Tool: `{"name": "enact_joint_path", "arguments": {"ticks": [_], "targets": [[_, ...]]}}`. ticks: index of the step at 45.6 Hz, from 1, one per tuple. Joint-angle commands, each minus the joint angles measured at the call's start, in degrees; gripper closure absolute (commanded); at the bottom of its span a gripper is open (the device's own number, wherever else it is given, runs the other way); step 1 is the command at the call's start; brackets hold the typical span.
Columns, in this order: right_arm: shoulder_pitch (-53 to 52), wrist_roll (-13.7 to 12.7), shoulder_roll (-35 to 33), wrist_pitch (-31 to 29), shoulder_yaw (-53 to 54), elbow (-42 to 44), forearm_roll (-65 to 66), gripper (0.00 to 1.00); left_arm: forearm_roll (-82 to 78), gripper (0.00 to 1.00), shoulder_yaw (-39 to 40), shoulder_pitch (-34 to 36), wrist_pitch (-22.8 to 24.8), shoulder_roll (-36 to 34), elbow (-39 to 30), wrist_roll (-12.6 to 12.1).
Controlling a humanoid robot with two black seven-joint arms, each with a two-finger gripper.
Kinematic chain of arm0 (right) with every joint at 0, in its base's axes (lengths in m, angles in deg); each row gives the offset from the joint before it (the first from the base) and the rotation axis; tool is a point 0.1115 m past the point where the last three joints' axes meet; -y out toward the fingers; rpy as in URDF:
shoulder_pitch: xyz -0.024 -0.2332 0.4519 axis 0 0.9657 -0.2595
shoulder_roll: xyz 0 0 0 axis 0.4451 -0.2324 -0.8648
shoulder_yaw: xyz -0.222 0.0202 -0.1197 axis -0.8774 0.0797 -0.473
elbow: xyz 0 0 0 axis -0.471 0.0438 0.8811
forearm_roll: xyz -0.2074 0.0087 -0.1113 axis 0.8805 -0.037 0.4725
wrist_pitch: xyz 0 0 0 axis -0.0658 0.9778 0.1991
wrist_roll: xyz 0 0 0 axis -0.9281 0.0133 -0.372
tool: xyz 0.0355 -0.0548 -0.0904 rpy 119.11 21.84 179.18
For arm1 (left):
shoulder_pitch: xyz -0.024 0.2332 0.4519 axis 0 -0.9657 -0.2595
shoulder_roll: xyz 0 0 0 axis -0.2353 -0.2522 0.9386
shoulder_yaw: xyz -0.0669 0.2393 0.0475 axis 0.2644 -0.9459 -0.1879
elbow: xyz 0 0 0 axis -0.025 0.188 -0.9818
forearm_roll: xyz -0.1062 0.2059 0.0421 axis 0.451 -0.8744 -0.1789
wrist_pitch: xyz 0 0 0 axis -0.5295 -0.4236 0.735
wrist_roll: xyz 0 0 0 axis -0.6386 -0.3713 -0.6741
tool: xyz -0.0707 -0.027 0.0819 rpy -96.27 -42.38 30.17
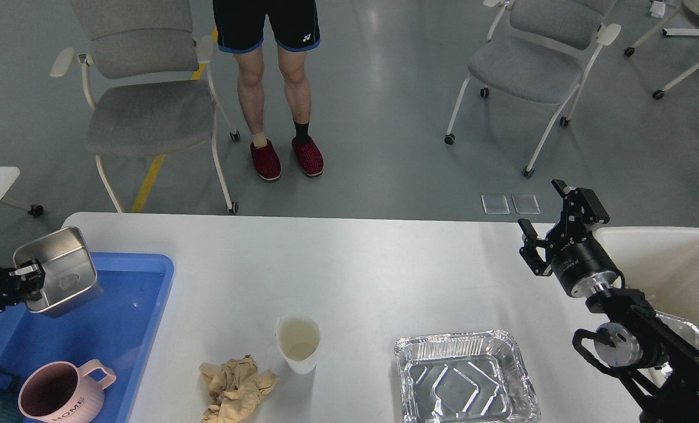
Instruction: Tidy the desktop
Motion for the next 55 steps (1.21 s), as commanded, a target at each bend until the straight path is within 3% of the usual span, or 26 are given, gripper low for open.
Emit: {"name": "enact_joint_path", "arguments": {"ticks": [1,14,17,20,22,26,35,44,50,55], "targets": [[0.0,0.0,0.0,0.0,0.0,0.0,0.0,0.0,-0.4,1.0,-0.1,-3.3,-2.8,5.7,6.5,0.6],[0.0,0.0,-0.1,0.0,0.0,0.0,0.0,0.0,0.0,1.0,-0.3,-5.9,-7.3,10.3,10.5,1.3],[0.0,0.0,0.0,0.0,0.0,0.0,0.0,0.0,0.4,0.81,0.2,-5.9,-9.6,10.4,10.5,1.2],[0.0,0.0,0.0,0.0,0.0,0.0,0.0,0.0,0.4,0.47,0.1,-5.9,-12.5,10.3,10.5,1.2],[0.0,0.0,0.0,0.0,0.0,0.0,0.0,0.0,0.3,0.31,-0.4,-5.8,-14.4,10.4,10.5,1.2],[0.0,0.0,0.0,0.0,0.0,0.0,0.0,0.0,0.3,0.18,-0.4,-5.5,-15.5,10.3,10.2,1.2],[0.0,0.0,0.2,0.0,0.0,0.1,0.0,0.0,1.6,0.05,1.9,-4.6,-13.2,8.5,8.0,1.5],[-0.1,0.0,0.5,0.1,0.0,0.0,0.0,0.0,13.8,0.04,21.6,-4.2,-11.6,8.2,-1.9,2.8],[-0.1,0.0,0.2,0.1,0.0,0.0,0.0,0.0,15.2,0.04,34.0,-2.7,-13.3,20.9,-1.9,3.5],[-0.1,0.0,0.0,0.1,0.0,0.0,0.0,0.0,15.2,0.04,44.7,-2.7,-18.1,32.6,-1.9,5.0]]}}
